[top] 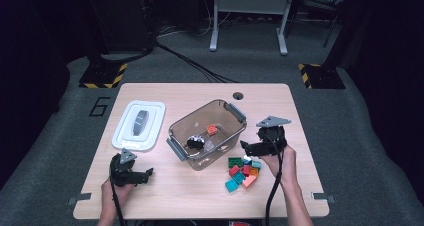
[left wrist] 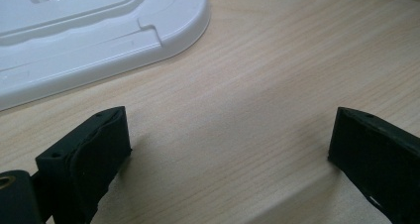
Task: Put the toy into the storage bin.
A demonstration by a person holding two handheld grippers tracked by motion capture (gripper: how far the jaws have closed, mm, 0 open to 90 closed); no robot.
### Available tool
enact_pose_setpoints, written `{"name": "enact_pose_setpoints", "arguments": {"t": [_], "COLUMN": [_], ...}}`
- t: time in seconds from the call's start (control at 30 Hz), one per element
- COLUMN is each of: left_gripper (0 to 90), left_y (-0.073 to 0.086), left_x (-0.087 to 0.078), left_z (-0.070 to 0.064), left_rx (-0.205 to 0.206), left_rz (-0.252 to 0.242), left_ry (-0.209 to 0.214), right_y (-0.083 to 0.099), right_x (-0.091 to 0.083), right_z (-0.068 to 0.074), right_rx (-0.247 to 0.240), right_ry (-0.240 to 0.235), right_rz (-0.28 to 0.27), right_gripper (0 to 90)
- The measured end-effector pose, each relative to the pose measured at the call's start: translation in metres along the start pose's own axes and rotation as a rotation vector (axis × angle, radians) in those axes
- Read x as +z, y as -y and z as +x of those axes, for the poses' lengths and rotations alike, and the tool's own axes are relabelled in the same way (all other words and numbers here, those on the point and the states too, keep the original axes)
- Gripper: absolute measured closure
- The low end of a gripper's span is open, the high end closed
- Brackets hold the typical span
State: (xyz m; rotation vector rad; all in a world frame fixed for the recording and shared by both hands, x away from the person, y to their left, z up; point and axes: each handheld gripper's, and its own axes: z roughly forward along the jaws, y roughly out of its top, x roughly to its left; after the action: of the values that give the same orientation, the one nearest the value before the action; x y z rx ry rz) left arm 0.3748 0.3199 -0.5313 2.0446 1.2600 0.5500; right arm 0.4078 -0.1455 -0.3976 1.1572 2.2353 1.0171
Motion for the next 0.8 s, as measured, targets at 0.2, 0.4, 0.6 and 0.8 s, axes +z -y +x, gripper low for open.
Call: {"name": "enact_pose_setpoints", "arguments": {"t": [0.2, 0.4, 0.6, 0.8], "left_gripper": [2.9, 3.4, 3.4, 3.5], "left_y": [0.000, 0.000, 0.000, 0.000], "left_x": [0.000, 0.000, 0.000, 0.000], "left_z": [0.000, 0.000, 0.000, 0.000], "left_rx": [-0.004, -0.004, -0.003, -0.004], "left_rz": [-0.005, -0.005, -0.005, -0.005], "left_ry": [0.006, 0.005, 0.005, 0.006], "right_y": [0.029, 0.054, 0.077, 0.088], "right_x": [0.007, 0.019, 0.033, 0.041], "right_z": [-0.001, -0.003, -0.007, -0.007], "right_rx": [0.032, 0.065, 0.116, 0.168], "right_ry": [0.006, 0.030, 0.022, 0.072], "right_rz": [0.052, 0.112, 0.168, 0.190], "right_gripper": [0.0, 3.6, 13.1, 20.2]}}
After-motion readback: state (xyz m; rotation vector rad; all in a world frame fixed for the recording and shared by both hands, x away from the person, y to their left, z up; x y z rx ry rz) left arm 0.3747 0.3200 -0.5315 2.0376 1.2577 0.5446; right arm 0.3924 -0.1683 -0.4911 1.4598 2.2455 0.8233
